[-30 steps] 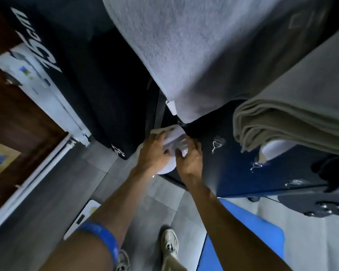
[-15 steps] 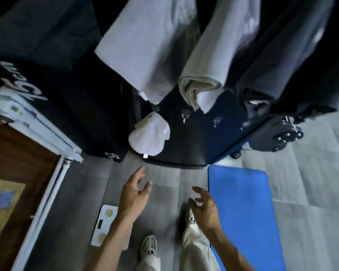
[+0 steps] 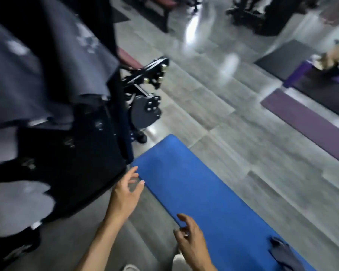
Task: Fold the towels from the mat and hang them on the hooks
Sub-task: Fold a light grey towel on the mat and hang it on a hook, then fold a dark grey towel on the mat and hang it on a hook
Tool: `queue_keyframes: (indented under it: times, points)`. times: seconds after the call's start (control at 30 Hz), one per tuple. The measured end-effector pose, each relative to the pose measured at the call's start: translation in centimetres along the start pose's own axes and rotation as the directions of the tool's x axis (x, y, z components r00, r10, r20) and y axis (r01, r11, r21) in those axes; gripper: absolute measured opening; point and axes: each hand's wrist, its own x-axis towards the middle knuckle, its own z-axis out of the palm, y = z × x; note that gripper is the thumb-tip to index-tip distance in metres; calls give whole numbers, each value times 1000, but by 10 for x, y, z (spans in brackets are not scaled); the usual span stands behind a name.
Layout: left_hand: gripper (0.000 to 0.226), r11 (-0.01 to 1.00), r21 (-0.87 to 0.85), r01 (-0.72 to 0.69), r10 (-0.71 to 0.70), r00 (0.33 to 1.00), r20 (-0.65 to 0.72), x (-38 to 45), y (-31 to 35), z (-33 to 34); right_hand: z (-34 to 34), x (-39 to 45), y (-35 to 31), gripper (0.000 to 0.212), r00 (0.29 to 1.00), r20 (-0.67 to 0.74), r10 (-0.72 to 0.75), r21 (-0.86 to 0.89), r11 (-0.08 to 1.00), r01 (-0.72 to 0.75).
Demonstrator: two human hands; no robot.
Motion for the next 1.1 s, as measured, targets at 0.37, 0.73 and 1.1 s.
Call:
queue_keyframes:
  times: [0.37, 0.73, 1.1]
  points:
    - [44, 936, 135, -324, 225, 849, 477, 34, 161, 306, -194, -11, 149, 46, 877, -334, 346, 340, 912, -231]
    - [39, 848, 172, -501, 150, 539, 829, 8, 217, 570, -347, -2, 247, 29, 564, -476, 674, 744, 651, -149]
    - [40, 801, 81, -593, 67, 222, 973, 41, 298, 809, -490, 92, 298, 26, 377, -404, 833, 889, 455, -53]
